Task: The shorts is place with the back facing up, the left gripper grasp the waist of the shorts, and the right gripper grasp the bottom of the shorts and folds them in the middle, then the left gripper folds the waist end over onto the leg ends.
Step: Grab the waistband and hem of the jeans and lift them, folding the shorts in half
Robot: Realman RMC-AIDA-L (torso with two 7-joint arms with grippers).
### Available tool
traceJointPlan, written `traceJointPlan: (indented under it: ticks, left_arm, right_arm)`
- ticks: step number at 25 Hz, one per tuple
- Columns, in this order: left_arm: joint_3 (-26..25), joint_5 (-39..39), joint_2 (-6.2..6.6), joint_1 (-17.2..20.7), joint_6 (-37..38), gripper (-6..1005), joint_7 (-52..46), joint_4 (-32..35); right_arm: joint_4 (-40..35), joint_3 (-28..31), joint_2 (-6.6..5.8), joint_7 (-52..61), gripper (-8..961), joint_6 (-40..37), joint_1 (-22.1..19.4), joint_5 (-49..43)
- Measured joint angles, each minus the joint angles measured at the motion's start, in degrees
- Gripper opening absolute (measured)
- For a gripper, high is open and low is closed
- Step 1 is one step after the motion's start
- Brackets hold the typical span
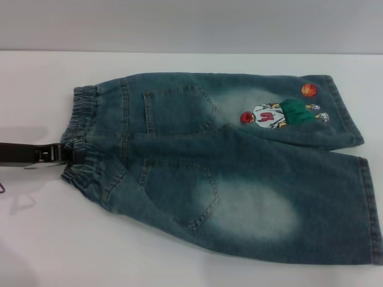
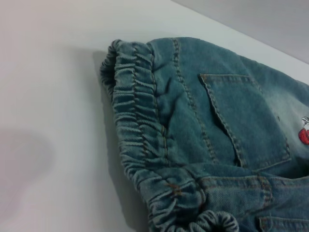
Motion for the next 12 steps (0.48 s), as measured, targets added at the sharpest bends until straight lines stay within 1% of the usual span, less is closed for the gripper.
traceJointPlan:
  ticks: [12]
  left_arm:
    - [0.0,0.0,-0.19,0.1,0.3,42,0.0,0.0]
  right_arm:
    - [-0.1,-0.6,-0.20,1.8,563,4.8,-1.5,-0.3]
